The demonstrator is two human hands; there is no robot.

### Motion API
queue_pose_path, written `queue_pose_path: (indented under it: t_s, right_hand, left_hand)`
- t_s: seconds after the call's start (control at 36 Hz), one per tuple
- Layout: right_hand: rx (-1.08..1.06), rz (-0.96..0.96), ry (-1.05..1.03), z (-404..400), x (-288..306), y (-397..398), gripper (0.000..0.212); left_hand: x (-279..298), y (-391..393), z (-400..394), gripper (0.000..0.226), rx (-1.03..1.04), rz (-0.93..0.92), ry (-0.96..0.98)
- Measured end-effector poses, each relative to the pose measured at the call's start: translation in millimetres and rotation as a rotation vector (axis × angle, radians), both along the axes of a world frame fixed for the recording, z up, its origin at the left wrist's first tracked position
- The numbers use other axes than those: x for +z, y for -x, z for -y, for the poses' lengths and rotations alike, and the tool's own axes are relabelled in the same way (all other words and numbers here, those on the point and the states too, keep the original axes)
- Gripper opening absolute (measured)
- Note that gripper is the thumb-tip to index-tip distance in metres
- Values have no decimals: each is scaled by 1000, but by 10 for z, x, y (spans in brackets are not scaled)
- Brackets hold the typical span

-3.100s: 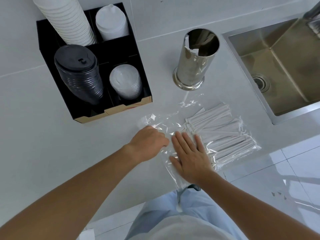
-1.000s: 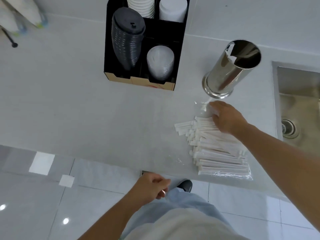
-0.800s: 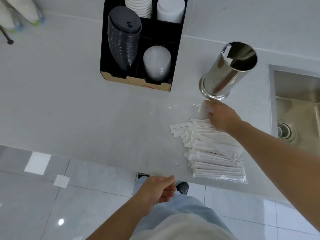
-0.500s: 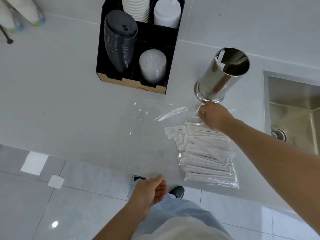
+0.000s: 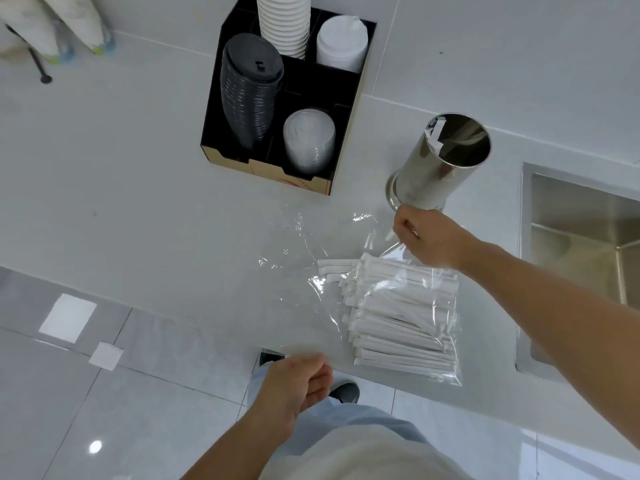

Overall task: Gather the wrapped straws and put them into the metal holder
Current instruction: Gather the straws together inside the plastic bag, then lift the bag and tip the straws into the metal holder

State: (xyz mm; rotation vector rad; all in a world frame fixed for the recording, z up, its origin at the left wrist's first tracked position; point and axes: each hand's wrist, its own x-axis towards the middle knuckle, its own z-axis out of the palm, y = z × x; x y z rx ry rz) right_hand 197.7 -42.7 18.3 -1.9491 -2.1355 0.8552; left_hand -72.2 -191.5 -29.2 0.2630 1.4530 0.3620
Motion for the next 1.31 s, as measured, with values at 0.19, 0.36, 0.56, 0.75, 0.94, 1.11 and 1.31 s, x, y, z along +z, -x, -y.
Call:
queue_pose_path:
  t_s: [0.19,0.36,0.56,0.75,0.94,1.11,1.31]
  right_hand:
    - [0,-44,-74,26,88,-69,13]
    - [39,-71,-96,33,173,-99,12]
    - [98,26,42,37,248,-67,22]
    - [70,-33,-52,108,482,-20,15]
    - [91,-157,-126,237,803,63,11]
    - [128,-209,-198,264,1085,132,15]
    - [113,-255,-310,211,1456,183,14]
  left_hand:
    - [54,-203,6,12,-3,38,23]
    - [65,-375,-17,15,0,76,41]
    - [60,-549,-113,16,45,133,61]
    - [-6,-623,-130,18,75,155,45]
    - [-65,-758,-281,16,120,159,34]
    - [-81,-816,-572,19,178,192,-36]
    - [32,-870,-854,33,257,371,-151]
